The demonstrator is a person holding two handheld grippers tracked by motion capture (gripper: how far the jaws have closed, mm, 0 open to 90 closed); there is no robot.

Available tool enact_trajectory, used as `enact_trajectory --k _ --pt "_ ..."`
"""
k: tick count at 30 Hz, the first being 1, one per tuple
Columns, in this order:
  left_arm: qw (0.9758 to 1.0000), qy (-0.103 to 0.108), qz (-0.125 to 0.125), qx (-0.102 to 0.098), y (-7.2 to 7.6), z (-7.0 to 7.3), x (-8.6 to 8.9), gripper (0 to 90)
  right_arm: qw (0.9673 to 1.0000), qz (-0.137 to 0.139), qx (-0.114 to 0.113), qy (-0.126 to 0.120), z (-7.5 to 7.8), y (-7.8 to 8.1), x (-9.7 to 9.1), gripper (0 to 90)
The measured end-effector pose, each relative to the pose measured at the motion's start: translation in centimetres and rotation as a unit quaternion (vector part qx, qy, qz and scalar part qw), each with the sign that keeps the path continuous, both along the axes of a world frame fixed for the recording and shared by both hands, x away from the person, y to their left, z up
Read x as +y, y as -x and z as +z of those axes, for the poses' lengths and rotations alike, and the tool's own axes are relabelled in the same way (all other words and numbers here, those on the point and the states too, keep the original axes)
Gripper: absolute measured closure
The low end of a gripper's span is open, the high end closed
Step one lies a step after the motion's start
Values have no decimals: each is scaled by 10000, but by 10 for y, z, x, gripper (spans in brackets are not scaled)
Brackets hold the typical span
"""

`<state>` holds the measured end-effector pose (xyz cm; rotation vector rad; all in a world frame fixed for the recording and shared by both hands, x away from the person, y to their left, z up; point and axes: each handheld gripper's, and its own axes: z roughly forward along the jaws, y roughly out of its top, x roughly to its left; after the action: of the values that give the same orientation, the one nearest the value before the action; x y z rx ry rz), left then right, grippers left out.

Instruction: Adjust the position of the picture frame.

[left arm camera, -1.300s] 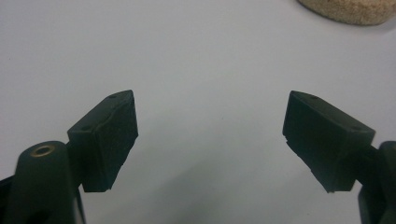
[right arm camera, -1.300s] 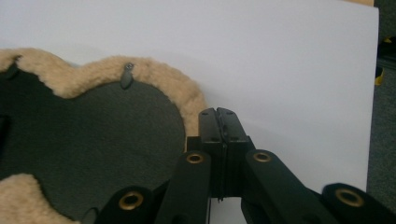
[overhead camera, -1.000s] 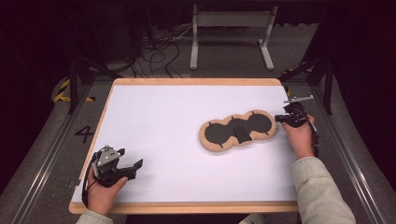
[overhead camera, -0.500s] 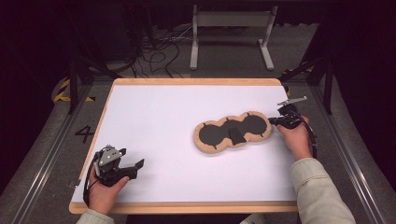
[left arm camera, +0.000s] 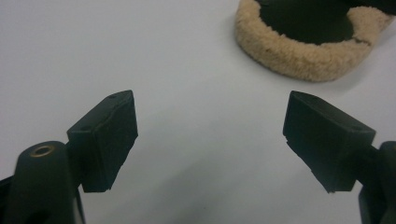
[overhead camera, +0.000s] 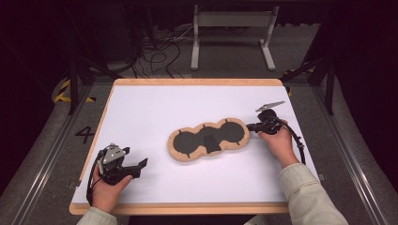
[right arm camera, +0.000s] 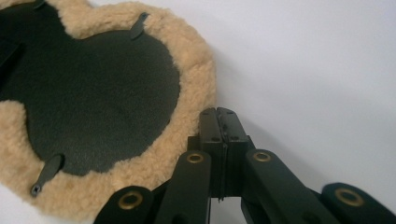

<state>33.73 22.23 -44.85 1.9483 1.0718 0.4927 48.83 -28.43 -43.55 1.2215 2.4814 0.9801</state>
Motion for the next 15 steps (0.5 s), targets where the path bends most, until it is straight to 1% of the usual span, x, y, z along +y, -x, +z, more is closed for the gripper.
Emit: enact_trajectory --k 2,3,4,5,6,8,9,10,11,13,14,15 --pt "10000 24 -10 -7 -1 0 -1 188 9998 179 25 31 0 2 10 900" --pt "10000 12 -18 -6 -1 0 0 188 9997 215 28 102 2 3 12 900" --pt "10000 6 -8 -8 -1 0 0 188 9997 183 -4 176 3 3 14 900" --pt "10000 13 -3 -10 -1 0 0 188 9997 165 -30 188 6 3 15 900" --pt "10000 24 0 -5 0 0 0 188 9999 43 -130 40 13 2 16 900" --pt "10000 5 -4 -16 1 0 0 188 9996 10 -280 13 21 0 21 900" --pt "10000 29 6 -9 1 0 0 187 9995 18 -300 12 24 -1 23 900" --pt "10000 9 16 -20 1 0 1 188 9995 42 -323 12 28 -2 28 900" --pt "10000 9 16 -20 1 0 1 188 9995 42 -323 12 28 -2 28 900" --pt "10000 16 29 -25 3 0 2 188 9992 150 -379 63 36 -8 40 900" --pt "10000 11 26 -6 3 0 3 188 9989 216 -382 164 42 -13 53 900" --pt "10000 11 26 -6 3 0 3 188 9989 221 -369 206 44 -15 57 900"
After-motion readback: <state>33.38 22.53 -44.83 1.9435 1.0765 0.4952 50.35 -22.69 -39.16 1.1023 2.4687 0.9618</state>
